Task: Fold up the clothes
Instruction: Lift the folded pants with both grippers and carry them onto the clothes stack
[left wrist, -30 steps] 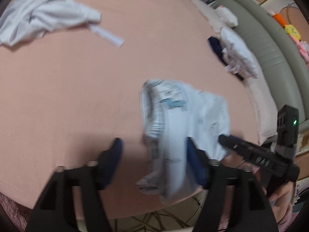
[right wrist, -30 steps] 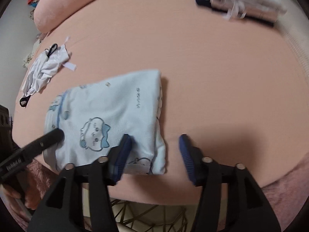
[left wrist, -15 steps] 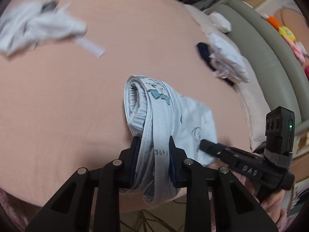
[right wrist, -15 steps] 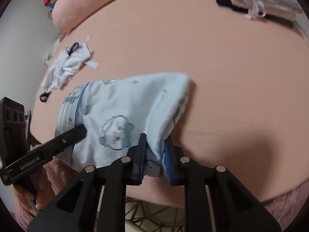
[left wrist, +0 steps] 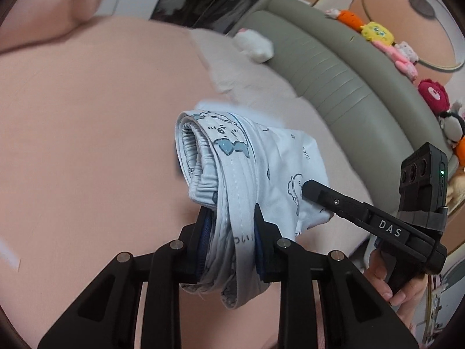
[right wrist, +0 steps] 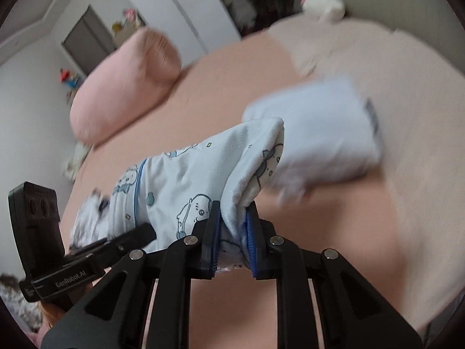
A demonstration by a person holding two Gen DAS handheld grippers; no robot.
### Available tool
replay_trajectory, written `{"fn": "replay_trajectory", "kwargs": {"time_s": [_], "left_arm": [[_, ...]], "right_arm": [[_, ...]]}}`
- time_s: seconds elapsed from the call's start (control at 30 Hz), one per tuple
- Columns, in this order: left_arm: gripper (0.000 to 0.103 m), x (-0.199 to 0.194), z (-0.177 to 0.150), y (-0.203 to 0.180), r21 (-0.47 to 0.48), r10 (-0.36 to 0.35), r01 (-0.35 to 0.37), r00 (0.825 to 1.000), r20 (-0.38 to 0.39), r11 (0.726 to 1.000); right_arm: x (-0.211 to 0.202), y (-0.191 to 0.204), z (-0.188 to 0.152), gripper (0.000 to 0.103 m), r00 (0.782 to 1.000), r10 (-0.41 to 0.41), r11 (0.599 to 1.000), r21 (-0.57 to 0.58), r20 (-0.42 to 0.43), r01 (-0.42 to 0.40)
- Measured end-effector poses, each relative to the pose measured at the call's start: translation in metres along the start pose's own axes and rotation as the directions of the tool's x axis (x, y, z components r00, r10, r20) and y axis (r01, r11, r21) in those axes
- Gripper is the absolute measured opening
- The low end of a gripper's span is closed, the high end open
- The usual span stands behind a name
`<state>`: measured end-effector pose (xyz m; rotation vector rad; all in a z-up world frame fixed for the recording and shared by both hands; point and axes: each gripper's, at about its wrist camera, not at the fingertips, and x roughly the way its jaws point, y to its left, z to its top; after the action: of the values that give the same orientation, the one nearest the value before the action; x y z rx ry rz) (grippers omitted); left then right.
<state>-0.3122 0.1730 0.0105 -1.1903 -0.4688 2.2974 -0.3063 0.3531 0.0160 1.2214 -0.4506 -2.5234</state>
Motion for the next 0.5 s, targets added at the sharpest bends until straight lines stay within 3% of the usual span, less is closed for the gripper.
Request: {"fn": "replay_trajectory", "kwargs": {"time_s": [0.2, 0.27, 0.37, 0.43, 0.5], "left_arm": [[0.027, 0.091, 0.063, -0.002, -0.071, -0.018, 0.019, 1.000, 0.016, 0.997], [0.032, 0.131, 0.065, 0.012, -0.102, -0.010, 0.004, 0.998, -0.057, 0.995], [0.043, 0.168, 0.062, 0.030, -0.118, 0.005, -0.027, 0.983, -0.181, 0.993], [0.043, 0.146, 0.068, 0.029, -0.094, 0.011, -0.019, 0.997, -0.077, 0.995], [0.043, 0.122, 0.073, 0.020, -0.047, 0.011, -0.009, 0.998, 0.059, 0.999]], "right_arm": [[0.021, -0.080, 0.080, 0.017, 0.997, -0.014, 0.998, 0.059, 0.076, 0.009], [0.041, -0.109, 0.086, 0.022, 0.995, -0.074, 0.993, 0.091, 0.061, 0.068], [0.069, -0.148, 0.075, 0.023, 0.992, -0.128, 0.969, 0.214, 0.002, 0.124], [0.059, -0.152, 0.075, 0.023, 0.994, -0.110, 0.967, 0.231, 0.015, 0.104], [0.039, -0.134, 0.078, 0.023, 0.974, -0.202, 0.973, 0.138, 0.099, 0.187]]}}
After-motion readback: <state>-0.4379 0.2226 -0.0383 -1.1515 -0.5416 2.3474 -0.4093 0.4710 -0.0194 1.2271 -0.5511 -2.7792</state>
